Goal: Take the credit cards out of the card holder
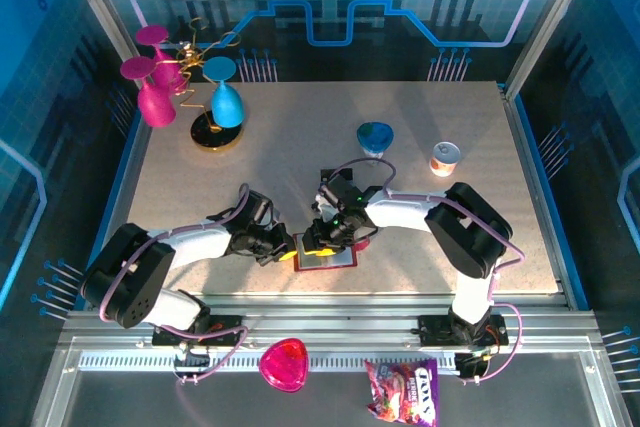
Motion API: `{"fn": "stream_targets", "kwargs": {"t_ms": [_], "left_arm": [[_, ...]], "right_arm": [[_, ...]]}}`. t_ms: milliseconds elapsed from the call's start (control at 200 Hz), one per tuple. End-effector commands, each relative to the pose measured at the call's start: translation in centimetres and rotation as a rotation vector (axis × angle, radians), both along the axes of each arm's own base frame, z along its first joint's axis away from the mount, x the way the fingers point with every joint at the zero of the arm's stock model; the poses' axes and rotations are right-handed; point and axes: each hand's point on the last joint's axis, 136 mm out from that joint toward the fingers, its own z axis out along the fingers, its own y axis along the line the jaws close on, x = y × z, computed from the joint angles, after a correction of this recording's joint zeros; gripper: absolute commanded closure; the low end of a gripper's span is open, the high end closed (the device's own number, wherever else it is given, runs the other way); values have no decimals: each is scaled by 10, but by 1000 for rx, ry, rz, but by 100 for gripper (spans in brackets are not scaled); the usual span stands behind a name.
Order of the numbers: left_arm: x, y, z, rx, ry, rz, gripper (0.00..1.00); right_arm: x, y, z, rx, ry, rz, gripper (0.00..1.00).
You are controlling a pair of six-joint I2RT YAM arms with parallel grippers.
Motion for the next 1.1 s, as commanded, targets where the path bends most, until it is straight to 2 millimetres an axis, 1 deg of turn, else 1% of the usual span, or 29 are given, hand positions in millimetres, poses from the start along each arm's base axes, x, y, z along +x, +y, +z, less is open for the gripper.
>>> {"fn": "stream_targets", "kwargs": {"t_ms": [0, 215, 455, 685, 956, 1046, 1096], "left_arm": [[-12, 3, -11, 25, 31, -31, 94], [-13, 4, -13, 33, 38, -35, 94], [-14, 6, -16, 43, 42, -33, 94], [-14, 6, -16, 48, 47, -33, 94], [-6, 4, -3, 49, 24, -32, 94], [-3, 2, 4, 41, 13, -29, 93], [-1, 0, 9, 31, 7, -28, 90]], "right_arm": [[-3, 1, -5, -42, 9, 5, 59], [-3, -10, -7, -94, -5, 0, 58], [-2, -14, -6, -100, -14, -9, 58], [1, -15, -3, -64, -15, -32, 58], [2, -16, -5, -11, 4, -59, 58], [3, -16, -5, 10, 6, -69, 58], [3, -16, -5, 19, 8, -73, 58]]}}
